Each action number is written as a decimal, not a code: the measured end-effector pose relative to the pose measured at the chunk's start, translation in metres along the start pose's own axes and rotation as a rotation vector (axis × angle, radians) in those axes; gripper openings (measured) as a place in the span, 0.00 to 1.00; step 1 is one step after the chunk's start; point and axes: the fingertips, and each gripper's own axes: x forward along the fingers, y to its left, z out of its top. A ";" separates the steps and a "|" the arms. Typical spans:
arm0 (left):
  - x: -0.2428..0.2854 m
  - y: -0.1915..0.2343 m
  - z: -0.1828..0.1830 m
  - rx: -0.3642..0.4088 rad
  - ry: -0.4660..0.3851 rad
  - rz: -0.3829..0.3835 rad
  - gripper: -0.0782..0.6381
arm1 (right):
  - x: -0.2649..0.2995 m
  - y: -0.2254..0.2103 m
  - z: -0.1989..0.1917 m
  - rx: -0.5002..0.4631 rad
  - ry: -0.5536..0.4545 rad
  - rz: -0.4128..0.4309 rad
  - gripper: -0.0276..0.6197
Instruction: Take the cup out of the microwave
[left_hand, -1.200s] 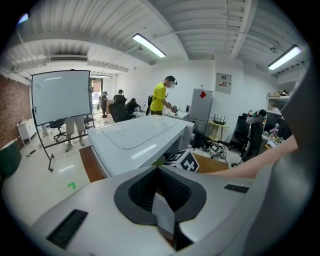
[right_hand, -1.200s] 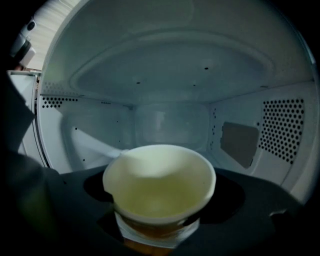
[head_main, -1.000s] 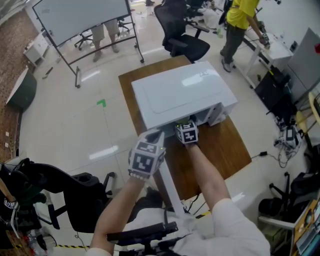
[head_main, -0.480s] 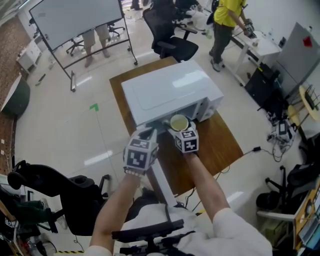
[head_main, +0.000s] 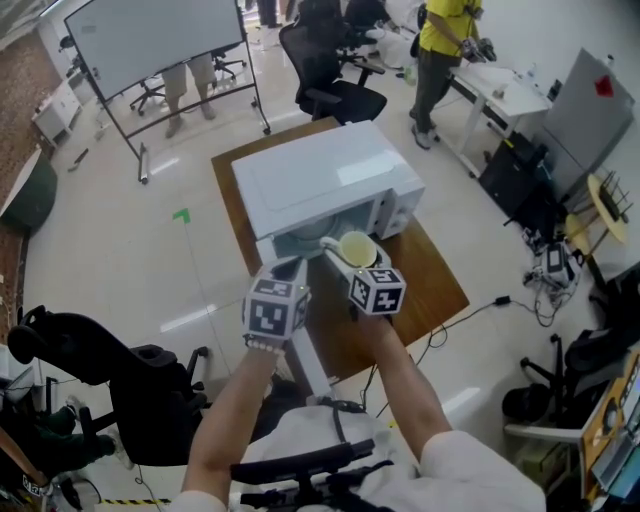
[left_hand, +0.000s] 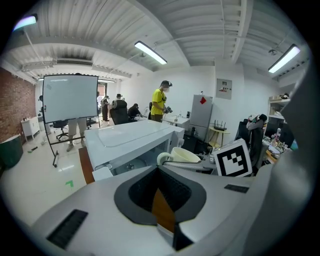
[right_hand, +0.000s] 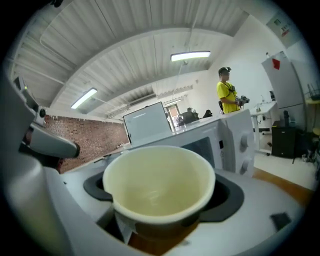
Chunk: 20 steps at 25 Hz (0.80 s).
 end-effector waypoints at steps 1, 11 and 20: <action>-0.002 -0.002 -0.001 -0.006 -0.005 0.003 0.10 | -0.006 0.003 0.006 0.010 -0.012 0.006 0.80; -0.027 -0.018 -0.008 -0.034 -0.040 0.008 0.10 | -0.070 0.036 0.051 0.031 -0.123 0.030 0.80; -0.075 -0.038 -0.019 -0.017 -0.092 -0.055 0.10 | -0.146 0.073 0.060 0.056 -0.207 0.006 0.80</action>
